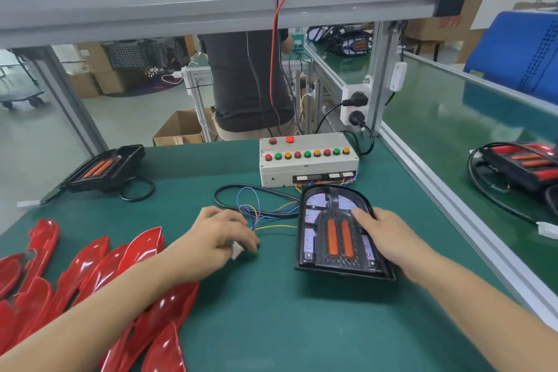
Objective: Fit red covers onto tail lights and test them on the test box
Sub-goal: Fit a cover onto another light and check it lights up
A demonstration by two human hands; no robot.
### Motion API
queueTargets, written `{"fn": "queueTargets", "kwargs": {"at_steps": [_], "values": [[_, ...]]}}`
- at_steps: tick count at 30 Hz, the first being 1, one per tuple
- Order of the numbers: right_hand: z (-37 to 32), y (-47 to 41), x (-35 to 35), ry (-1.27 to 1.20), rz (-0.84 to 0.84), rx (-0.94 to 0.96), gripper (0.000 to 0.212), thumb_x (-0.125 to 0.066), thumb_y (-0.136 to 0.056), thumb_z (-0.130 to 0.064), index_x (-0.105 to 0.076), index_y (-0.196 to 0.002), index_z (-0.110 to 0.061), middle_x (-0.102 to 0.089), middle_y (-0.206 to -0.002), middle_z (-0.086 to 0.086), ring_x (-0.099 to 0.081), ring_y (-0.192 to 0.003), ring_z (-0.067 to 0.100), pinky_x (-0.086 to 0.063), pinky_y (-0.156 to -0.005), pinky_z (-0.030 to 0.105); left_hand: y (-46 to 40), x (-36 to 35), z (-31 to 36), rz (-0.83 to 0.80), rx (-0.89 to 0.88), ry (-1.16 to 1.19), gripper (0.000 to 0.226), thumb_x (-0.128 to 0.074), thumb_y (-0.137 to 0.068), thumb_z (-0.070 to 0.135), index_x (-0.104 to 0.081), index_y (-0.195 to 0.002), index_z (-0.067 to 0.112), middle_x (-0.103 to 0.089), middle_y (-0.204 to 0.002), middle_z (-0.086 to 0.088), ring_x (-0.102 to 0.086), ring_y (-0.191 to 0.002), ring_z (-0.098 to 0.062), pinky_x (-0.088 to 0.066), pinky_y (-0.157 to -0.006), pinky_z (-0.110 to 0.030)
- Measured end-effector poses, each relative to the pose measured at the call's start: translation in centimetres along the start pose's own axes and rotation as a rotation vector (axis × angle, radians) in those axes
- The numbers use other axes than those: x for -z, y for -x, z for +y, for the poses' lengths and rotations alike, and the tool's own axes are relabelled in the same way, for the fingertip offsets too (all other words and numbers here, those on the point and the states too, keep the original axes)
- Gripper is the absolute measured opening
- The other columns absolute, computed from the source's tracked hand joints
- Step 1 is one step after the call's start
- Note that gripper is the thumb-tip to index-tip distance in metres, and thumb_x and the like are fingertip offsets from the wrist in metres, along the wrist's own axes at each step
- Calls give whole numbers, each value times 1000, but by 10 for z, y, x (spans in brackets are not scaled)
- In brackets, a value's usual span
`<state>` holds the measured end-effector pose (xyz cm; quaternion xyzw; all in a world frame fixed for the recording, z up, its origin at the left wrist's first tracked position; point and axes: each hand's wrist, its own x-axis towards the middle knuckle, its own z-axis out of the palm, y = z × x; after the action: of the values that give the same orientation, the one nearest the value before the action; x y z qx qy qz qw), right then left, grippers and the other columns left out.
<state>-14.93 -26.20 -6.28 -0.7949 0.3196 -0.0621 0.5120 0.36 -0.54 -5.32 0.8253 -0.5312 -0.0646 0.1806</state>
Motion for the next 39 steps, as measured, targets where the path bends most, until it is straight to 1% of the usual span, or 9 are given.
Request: {"fn": "queueTargets", "kwargs": {"at_steps": [3, 7, 10, 13, 19, 26, 33, 36, 39], "values": [[-2, -2, 2, 260, 76, 51, 45, -40, -99, -46, -59, -91, -7, -63, -94, 9, -57, -89, 26, -39, -72, 34, 4, 11, 1, 124, 39, 223, 52, -58, -71, -19, -73, -82, 30, -69, -98, 16, -55, -106, -1, -32, -104, -27], [2, -2, 13, 195, 3, 53, 46, -43, -96, -52, -61, -95, -10, -64, -93, 2, -57, -84, 18, -39, -71, 33, 16, 38, -20, 263, 324, 189, 46, -58, -77, -10, -69, -82, 35, -66, -105, 1, -60, -97, -17, -42, -94, -32], [9, -2, 21, 90, -49, 60, 24, -50, -94, -47, -63, -106, -30, -66, -103, -13, -62, -97, 11, -46, -87, 34, 24, 54, -44, 226, 538, -30, 37, -59, -79, -1, -71, -96, 30, -66, -107, -4, -57, -90, -20, -39, -81, -26], [14, -3, 22, 71, -45, 84, 11, -55, -96, -35, -63, -102, -37, -69, -106, -12, -65, -99, 13, -47, -97, 39, 32, 64, -59, 132, 705, -44, 34, -60, -81, 4, -67, -111, 20, -67, -113, 1, -59, -103, -15, -41, -92, -25], [7, 0, 16, 240, 34, 114, 36, -54, -95, -38, -59, -126, -22, -64, -118, -2, -59, -107, 21, -42, -93, 37, 46, 65, -64, -128, 809, 48, 22, -67, -81, 36, -69, -102, 29, -69, -104, 9, -63, -98, -10, -46, -95, -30], [0, 2, 14, 382, 62, 128, 37, -53, -96, -37, -56, -126, -16, -60, -124, 9, -51, -98, 21, -35, -81, 32, 46, 64, -65, -47, 767, 100, 9, -74, -75, 36, -73, -75, 28, -72, -76, 10, -67, -77, -8, -53, -76, -27], [-8, 12, 13, 553, 206, 209, 59, -54, -93, -41, -39, -145, -16, -36, -148, 7, -36, -135, 26, -32, -107, 41, 32, 77, -58, 289, 663, 149, 20, -65, -83, 3, -73, -76, 19, -73, -76, -3, -65, -74, -20, -51, -83, -35], [-26, 28, 6, 490, 336, 471, 47, -56, -92, -35, -50, -136, -20, -48, -133, 0, -46, -120, 21, -36, -97, 35, 14, 95, -31, 522, 478, 474, 27, -61, -85, -3, -71, -74, 20, -70, -65, 6, -60, -62, -7, -50, -69, -23], [-54, 55, -13, 150, 61, 561, 32, -56, -85, -47, -55, -116, -41, -64, -102, -19, -56, -84, 8, -39, -75, 13, -21, 90, 11, 531, 288, 1024, 17, -57, -85, 1, -69, -80, 11, -68, -63, 5, -59, -55, -3, -46, -55, -14]]}}
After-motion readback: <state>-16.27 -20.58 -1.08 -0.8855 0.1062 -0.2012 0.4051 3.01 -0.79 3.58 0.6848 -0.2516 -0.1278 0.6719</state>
